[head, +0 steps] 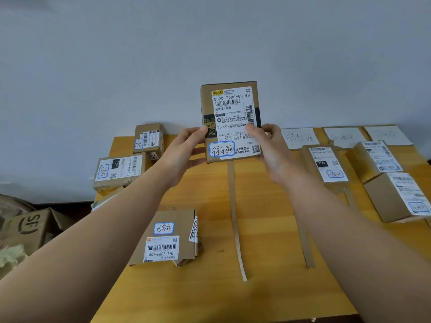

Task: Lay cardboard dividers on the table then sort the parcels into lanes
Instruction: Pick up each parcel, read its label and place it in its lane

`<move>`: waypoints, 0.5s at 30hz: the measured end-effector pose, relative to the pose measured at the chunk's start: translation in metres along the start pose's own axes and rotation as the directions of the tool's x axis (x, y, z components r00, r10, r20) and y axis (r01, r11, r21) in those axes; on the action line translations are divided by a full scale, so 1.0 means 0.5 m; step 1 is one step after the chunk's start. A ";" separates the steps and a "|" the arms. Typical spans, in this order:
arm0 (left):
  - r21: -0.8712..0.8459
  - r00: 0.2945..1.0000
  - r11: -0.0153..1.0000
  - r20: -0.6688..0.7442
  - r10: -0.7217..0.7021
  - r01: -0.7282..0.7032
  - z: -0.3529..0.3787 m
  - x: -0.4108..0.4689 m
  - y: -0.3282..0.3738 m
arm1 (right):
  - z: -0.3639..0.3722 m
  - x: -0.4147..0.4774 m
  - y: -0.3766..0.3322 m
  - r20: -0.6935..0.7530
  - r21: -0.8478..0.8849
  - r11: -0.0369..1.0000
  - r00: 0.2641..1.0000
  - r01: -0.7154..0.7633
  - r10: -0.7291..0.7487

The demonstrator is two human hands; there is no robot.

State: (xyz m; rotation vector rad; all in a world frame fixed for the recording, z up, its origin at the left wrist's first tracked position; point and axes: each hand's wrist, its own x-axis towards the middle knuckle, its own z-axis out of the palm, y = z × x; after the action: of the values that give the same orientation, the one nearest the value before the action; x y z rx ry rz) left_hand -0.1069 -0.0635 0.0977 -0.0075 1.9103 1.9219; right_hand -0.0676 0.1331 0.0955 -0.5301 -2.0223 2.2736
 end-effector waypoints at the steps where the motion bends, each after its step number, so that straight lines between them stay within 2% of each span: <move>1: -0.003 1.000 1.000 0.005 -0.002 0.002 0.001 0.000 -0.002 | 0.000 -0.002 0.002 -0.001 -0.005 1.000 1.000 -0.005 0.005; 9: 0.038 0.998 0.999 0.064 -0.029 0.026 0.017 0.002 -0.021 | -0.028 -0.033 0.039 0.030 -0.018 0.996 0.996 -0.084 0.085; 15: 0.127 0.994 0.988 0.052 -0.097 0.090 0.110 -0.013 -0.046 | -0.116 -0.064 0.078 0.071 0.032 0.982 0.980 -0.188 0.186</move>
State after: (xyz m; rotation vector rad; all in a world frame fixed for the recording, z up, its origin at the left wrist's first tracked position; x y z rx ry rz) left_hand -0.0780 -0.0139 0.0807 -0.0047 1.9525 1.7211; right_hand -0.0135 0.1746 0.0598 -0.6769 -2.0329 2.4632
